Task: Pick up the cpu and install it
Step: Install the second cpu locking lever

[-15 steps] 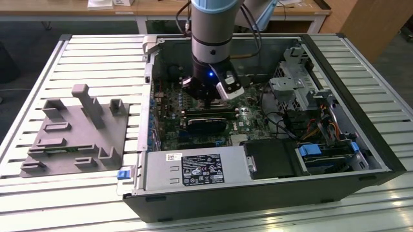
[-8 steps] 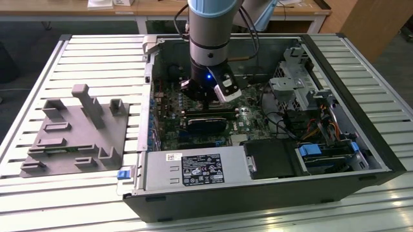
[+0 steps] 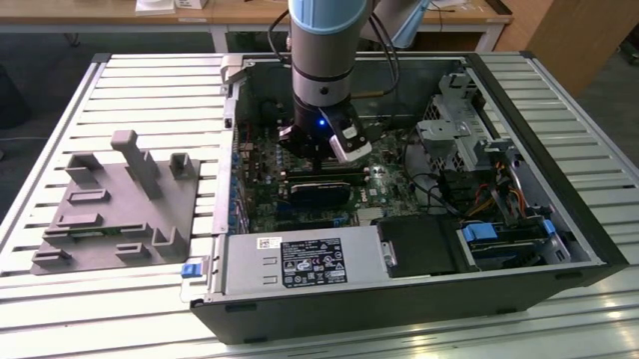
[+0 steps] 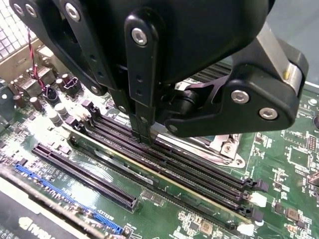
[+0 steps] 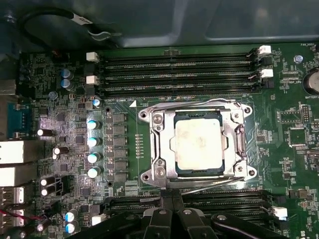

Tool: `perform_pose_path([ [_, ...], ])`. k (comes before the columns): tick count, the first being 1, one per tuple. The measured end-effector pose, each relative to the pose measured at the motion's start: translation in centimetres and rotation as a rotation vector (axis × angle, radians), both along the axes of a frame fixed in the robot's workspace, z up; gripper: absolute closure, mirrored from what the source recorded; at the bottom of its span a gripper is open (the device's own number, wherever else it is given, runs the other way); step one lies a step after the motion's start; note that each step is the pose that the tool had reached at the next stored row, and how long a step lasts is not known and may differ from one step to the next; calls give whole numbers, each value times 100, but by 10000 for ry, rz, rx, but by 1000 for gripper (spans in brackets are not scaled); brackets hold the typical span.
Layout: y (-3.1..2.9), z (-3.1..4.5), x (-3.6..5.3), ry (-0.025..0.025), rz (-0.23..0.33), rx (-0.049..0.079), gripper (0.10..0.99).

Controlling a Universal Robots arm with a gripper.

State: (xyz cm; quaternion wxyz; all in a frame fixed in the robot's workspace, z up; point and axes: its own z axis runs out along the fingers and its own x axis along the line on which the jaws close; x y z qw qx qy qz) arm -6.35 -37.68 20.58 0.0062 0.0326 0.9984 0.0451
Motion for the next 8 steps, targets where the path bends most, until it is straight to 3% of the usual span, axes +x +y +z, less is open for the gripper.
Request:
perform_pose_path([
  [8, -47, -12, -43, -2, -2, 149, 980],
])
